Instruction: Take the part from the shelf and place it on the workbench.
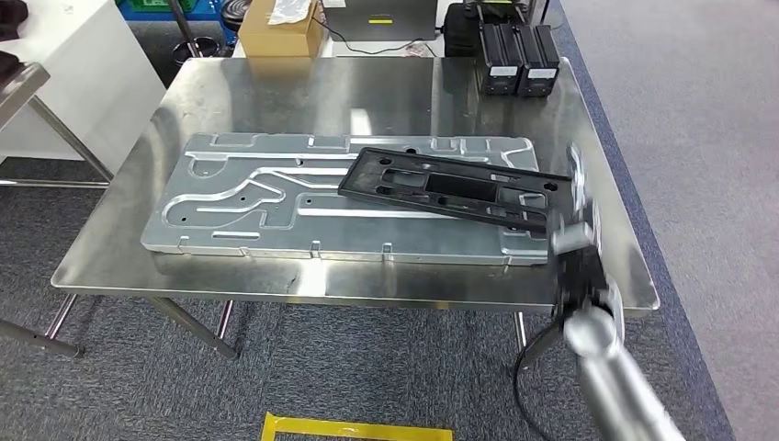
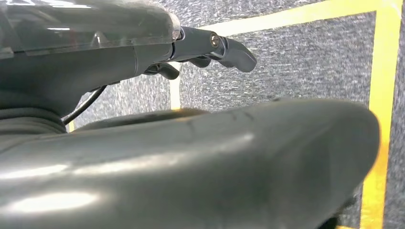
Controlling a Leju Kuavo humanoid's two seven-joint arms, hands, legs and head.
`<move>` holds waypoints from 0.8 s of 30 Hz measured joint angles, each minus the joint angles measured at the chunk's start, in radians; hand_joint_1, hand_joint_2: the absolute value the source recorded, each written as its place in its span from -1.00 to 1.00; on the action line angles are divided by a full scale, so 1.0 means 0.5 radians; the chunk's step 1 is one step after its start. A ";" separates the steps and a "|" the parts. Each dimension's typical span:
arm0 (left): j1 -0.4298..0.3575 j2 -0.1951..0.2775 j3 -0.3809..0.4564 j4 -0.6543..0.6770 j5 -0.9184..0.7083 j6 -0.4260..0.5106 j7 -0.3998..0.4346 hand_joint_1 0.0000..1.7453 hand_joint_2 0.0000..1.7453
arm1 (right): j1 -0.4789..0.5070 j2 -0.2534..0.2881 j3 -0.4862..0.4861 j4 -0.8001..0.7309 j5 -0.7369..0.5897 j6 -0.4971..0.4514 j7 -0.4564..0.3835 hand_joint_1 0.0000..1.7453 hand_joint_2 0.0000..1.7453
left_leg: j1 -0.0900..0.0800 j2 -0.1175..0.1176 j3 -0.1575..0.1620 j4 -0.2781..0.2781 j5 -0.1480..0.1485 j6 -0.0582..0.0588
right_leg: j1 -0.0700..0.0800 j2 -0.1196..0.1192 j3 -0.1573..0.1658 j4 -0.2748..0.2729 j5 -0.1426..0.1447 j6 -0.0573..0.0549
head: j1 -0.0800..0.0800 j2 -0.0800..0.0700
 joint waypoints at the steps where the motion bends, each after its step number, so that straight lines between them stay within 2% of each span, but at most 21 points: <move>1: -0.001 0.005 0.010 0.000 0.006 0.004 -0.006 -1.00 -1.00 | 0.092 0.033 0.008 -0.065 0.005 -0.005 0.001 -1.00 -1.00 | -0.006 -0.002 0.080 -0.146 0.063 0.018 | 0.003 0.001 0.000 0.000 0.001 -0.001 | 0.000 0.000; 3: -0.006 0.018 0.026 0.000 0.015 0.010 -0.022 -1.00 -1.00 | 0.211 0.094 0.022 -0.136 0.012 -0.003 0.004 -1.00 -1.00 | -0.023 -0.002 0.204 -0.378 0.142 0.051 | 0.006 0.006 -0.003 -0.001 0.010 0.004 | 0.000 0.000; 4: -0.009 0.023 0.031 0.000 0.015 0.011 -0.029 -1.00 -1.00 | 0.249 0.119 0.025 -0.155 0.015 0.003 0.008 -1.00 -1.00 | -0.032 -0.001 0.226 -0.426 0.153 0.062 | 0.002 0.008 -0.004 -0.002 0.016 0.012 | -0.001 0.000; 7: -0.012 0.033 0.038 0.000 0.015 0.013 -0.038 -1.00 -1.00 | 0.339 0.180 0.021 -0.181 0.010 0.037 0.025 -1.00 -1.00 | -0.036 0.004 0.225 -0.460 0.194 0.079 | -0.006 0.011 -0.006 -0.011 0.031 0.051 | -0.002 0.000; 8: -0.012 0.035 0.040 0.000 0.015 0.012 -0.039 -1.00 -1.00 | 0.360 0.196 0.015 -0.184 0.003 0.049 0.032 -1.00 -1.00 | -0.031 0.009 0.221 -0.479 0.218 0.088 | -0.005 0.014 -0.015 0.011 -0.003 0.062 | 0.000 0.000; 9: -0.013 0.036 0.040 0.000 0.014 0.011 -0.040 -1.00 -1.00 | 0.376 0.209 0.007 -0.186 -0.004 0.058 0.038 -1.00 -1.00 | -0.025 0.015 0.212 -0.497 0.244 0.097 | -0.003 0.018 -0.036 0.068 -0.068 0.069 | 0.002 0.000; 11: -0.015 0.037 0.040 0.000 0.012 0.007 -0.041 -1.00 -1.00 | 0.406 0.231 -0.013 -0.184 -0.014 0.075 0.043 -1.00 -1.00 | -0.023 0.020 0.172 -0.507 0.284 0.110 | -0.003 0.021 -0.100 0.284 -0.259 0.075 | 0.007 0.000; 12: -0.014 0.037 0.040 0.000 0.011 0.006 -0.040 -1.00 -1.00 | 0.423 0.240 -0.023 -0.183 -0.014 0.080 0.043 -1.00 -1.00 | -0.024 0.021 0.146 -0.504 0.302 0.111 | -0.004 0.021 -0.125 0.399 -0.329 0.079 | 0.007 0.000; 13: -0.014 0.037 0.040 0.000 0.010 0.006 -0.037 -1.00 -1.00 | 0.441 0.249 -0.033 -0.181 -0.013 0.085 0.042 -1.00 -1.00 | -0.025 0.021 0.119 -0.498 0.318 0.108 | -0.006 0.021 -0.128 0.476 -0.358 0.082 | 0.007 0.000; 14: -0.013 0.037 0.040 0.000 0.010 0.009 -0.033 -1.00 -1.00 | 0.458 0.259 -0.042 -0.180 -0.011 0.091 0.040 -1.00 -1.00 | -0.024 0.021 0.090 -0.489 0.334 0.104 | -0.009 0.021 -0.102 0.492 -0.343 0.086 | 0.007 0.000; 15: -0.013 0.037 0.041 0.000 0.012 0.013 -0.028 -1.00 -1.00 | 0.474 0.270 -0.048 -0.179 -0.008 0.097 0.034 -1.00 -1.00 | -0.022 0.021 0.060 -0.477 0.347 0.098 | -0.013 0.021 -0.042 0.438 -0.295 0.089 | 0.007 0.000; 16: -0.013 0.037 0.041 0.000 0.013 0.018 -0.025 -1.00 -1.00 | 0.488 0.282 -0.054 -0.177 -0.005 0.103 0.025 -1.00 -1.00 | -0.020 0.021 0.031 -0.460 0.358 0.090 | -0.018 0.020 0.047 0.326 -0.242 0.092 | 0.007 0.000; 17: -0.013 0.037 0.042 0.000 0.015 0.024 -0.023 -1.00 -1.00 | 0.500 0.297 -0.059 -0.172 -0.003 0.108 0.014 -1.00 -1.00 | -0.021 0.021 0.003 -0.440 0.368 0.081 | -0.020 0.020 0.145 0.186 -0.221 0.093 | 0.007 0.000; 18: -0.013 0.038 0.042 0.000 0.017 0.029 -0.023 -1.00 -1.00 | 0.515 0.315 -0.065 -0.163 -0.001 0.110 0.002 -1.00 -1.00 | -0.022 0.020 -0.017 -0.423 0.377 0.070 | -0.016 0.022 0.215 0.079 -0.213 0.084 | 0.006 0.000; 19: -0.013 0.039 0.043 0.000 0.018 0.033 -0.022 -1.00 -1.00 | 0.531 0.333 -0.071 -0.152 0.001 0.110 -0.009 -1.00 -1.00 | -0.024 0.019 -0.030 -0.407 0.387 0.059 | -0.013 0.025 0.258 0.005 -0.222 0.072 | 0.007 0.000; 20: -0.013 0.039 0.045 0.000 0.019 0.037 -0.022 -1.00 -1.00 | 0.547 0.354 -0.076 -0.133 0.001 0.110 -0.017 -1.00 -1.00 | -0.025 0.019 -0.038 -0.400 0.400 0.048 | -0.006 0.028 0.268 -0.023 -0.233 0.057 | 0.007 0.001; 22: -0.010 0.041 0.048 0.000 0.021 0.042 -0.020 -1.00 -1.00 | 0.573 0.391 -0.086 -0.081 -0.009 0.111 -0.026 -1.00 -1.00 | -0.020 0.015 -0.045 -0.400 0.424 0.025 | -0.004 0.029 0.242 -0.021 -0.206 0.021 | 0.009 0.000; 23: -0.008 0.043 0.051 0.000 0.021 0.043 -0.019 -1.00 -1.00 | 0.579 0.409 -0.091 -0.047 -0.022 0.114 -0.025 -1.00 -1.00 | -0.016 0.013 -0.058 -0.386 0.398 0.013 | -0.004 0.027 0.221 -0.020 -0.184 0.003 | 0.006 0.000; 24: -0.006 0.044 0.053 0.000 0.020 0.044 -0.018 -1.00 -1.00 | 0.584 0.427 -0.096 -0.013 -0.038 0.117 -0.023 -1.00 -1.00 | -0.011 0.011 -0.080 -0.337 0.329 0.000 | -0.008 0.024 0.194 -0.022 -0.158 -0.013 | 0.005 0.000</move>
